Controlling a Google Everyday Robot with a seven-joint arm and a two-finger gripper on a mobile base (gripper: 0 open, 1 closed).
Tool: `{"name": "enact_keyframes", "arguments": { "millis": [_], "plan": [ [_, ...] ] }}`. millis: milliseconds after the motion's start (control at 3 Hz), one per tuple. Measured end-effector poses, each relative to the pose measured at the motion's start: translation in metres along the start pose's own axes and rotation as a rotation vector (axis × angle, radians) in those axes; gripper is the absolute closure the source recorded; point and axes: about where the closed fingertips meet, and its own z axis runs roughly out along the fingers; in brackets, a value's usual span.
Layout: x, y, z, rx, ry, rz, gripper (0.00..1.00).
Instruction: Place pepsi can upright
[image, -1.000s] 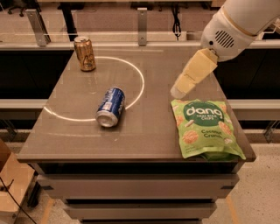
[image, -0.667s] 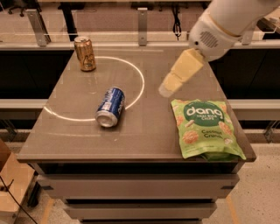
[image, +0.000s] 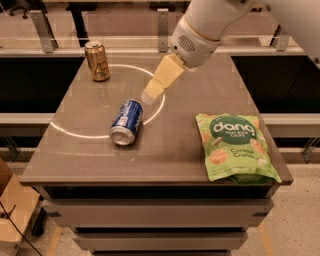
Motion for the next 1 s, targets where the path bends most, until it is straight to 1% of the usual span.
{"name": "enact_keyframes", "arguments": {
  "millis": [333, 667, 1000],
  "plan": [
    [-0.056, 0.016, 0.047, -0.068, 0.012, 0.010, 0.00],
    [-0.058, 0.017, 0.048, -0.069, 0.012, 0.010, 0.00],
    [-0.053, 0.013, 0.061, -0.067, 0.057, 0.064, 0.00]
  ]
}}
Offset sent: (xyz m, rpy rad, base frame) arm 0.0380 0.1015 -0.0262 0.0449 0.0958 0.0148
